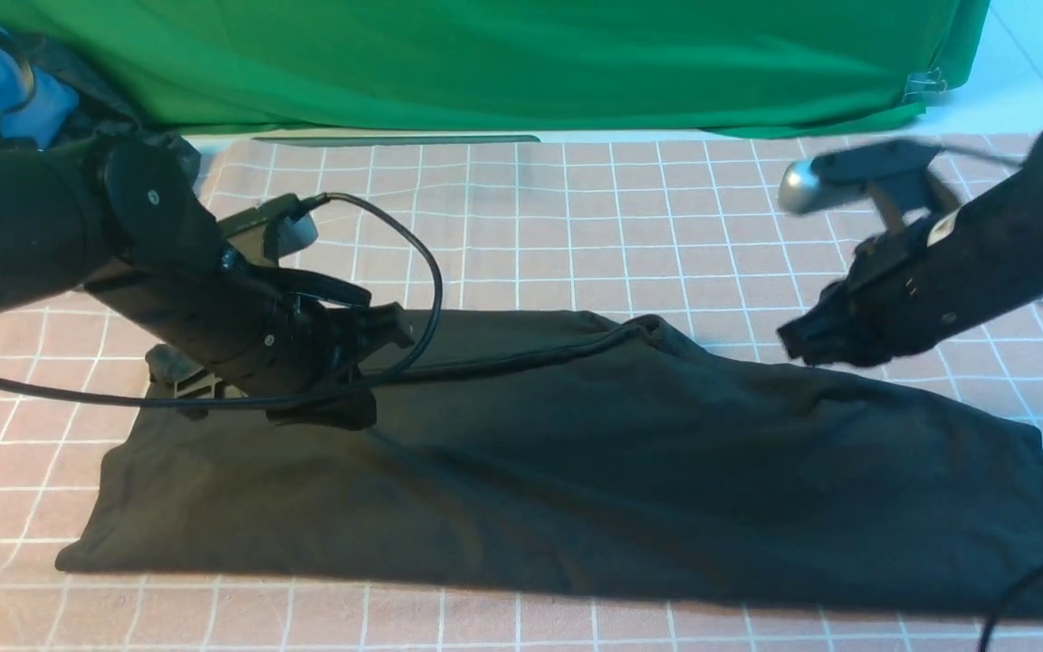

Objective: Fold a long-sleeved shirt over a pink coffee tablecloth.
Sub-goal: 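Pull the folded dark garment lengthwise by its ends to straighten it flat on the table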

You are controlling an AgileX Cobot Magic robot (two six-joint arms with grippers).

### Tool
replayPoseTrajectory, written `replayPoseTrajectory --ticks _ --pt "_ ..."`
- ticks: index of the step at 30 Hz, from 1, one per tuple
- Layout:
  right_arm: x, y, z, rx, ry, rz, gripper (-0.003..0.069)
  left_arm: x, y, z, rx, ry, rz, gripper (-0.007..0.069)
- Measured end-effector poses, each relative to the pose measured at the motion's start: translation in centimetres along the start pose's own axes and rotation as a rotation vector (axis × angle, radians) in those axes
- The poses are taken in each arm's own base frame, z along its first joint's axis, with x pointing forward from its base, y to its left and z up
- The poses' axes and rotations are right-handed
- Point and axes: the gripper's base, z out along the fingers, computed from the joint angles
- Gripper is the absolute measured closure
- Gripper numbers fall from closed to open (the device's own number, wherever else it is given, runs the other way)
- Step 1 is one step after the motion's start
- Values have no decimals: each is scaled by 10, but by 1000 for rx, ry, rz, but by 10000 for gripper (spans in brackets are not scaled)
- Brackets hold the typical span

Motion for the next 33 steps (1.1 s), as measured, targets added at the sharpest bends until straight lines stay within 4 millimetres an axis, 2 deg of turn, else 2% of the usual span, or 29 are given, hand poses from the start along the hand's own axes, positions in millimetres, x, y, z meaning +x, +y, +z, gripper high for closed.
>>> replayPoseTrajectory --ticks 4,8,13,19,23,25,27,33 --pt "-5 6 -32 0 -81 -17 622 -10 7 19 -38 -39 18 610" --pt "-5 9 -53 -2 -123 -28 622 -22 13 35 -60 -55 10 610" --pt "-4 13 -71 -6 -159 -38 622 -39 21 60 -77 -92 -16 610" --pt "-1 16 -82 -15 -157 -43 622 -62 21 71 -93 -191 46 610" --pt "1 17 -83 -26 -136 -38 622 -85 22 66 -79 -323 48 610" --pt "4 18 -83 -37 -107 -37 622 -102 24 53 -69 -378 20 610" --pt "6 19 -83 -43 -84 -38 622 -112 26 40 -75 -352 3 610" --pt "9 19 -83 -53 -52 -14 622 -102 29 17 -114 -151 26 610"
